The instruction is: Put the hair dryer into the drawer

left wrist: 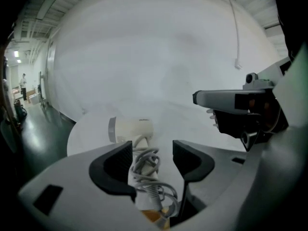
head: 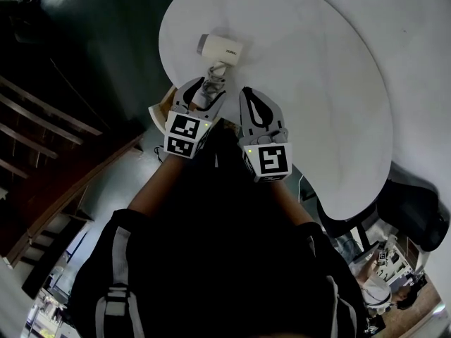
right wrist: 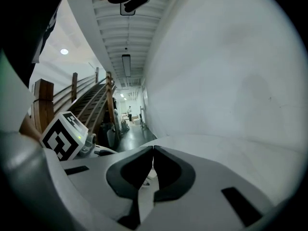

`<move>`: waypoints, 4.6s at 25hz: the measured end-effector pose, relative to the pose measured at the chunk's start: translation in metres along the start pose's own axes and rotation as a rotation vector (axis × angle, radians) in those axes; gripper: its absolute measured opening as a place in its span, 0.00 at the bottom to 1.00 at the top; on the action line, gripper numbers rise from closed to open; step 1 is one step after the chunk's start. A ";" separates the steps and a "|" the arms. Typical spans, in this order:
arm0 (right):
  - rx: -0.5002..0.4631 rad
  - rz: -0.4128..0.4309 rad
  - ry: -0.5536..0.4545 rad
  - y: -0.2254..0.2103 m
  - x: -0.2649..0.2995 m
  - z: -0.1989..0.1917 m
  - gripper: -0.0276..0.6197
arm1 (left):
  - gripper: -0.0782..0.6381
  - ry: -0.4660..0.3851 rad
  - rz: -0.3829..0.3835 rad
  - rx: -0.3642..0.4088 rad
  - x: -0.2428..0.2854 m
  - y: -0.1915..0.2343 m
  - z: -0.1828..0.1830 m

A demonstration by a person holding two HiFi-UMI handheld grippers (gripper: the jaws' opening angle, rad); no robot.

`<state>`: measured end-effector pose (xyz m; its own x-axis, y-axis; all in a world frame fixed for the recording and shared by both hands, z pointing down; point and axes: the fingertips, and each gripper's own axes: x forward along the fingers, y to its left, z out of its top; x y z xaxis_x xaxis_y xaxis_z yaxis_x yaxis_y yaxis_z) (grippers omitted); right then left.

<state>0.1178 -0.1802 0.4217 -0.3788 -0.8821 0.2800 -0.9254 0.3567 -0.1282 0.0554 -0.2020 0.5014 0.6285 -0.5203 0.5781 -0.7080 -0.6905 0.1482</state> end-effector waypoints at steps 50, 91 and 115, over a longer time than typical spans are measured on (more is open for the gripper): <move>0.049 -0.009 0.061 0.019 -0.007 -0.036 0.08 | 0.46 0.123 0.061 0.054 -0.006 0.005 -0.040; 0.000 0.164 0.141 0.107 0.004 -0.078 0.08 | 0.46 0.293 0.102 0.050 -0.122 0.023 -0.178; -0.062 0.256 0.280 0.135 0.008 -0.161 0.08 | 0.46 0.606 -0.045 0.056 -0.096 0.034 -0.239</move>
<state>-0.0120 -0.0893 0.5599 -0.5789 -0.6467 0.4966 -0.7960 0.5802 -0.1723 -0.1058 -0.0555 0.6426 0.3510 -0.1228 0.9283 -0.6565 -0.7392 0.1504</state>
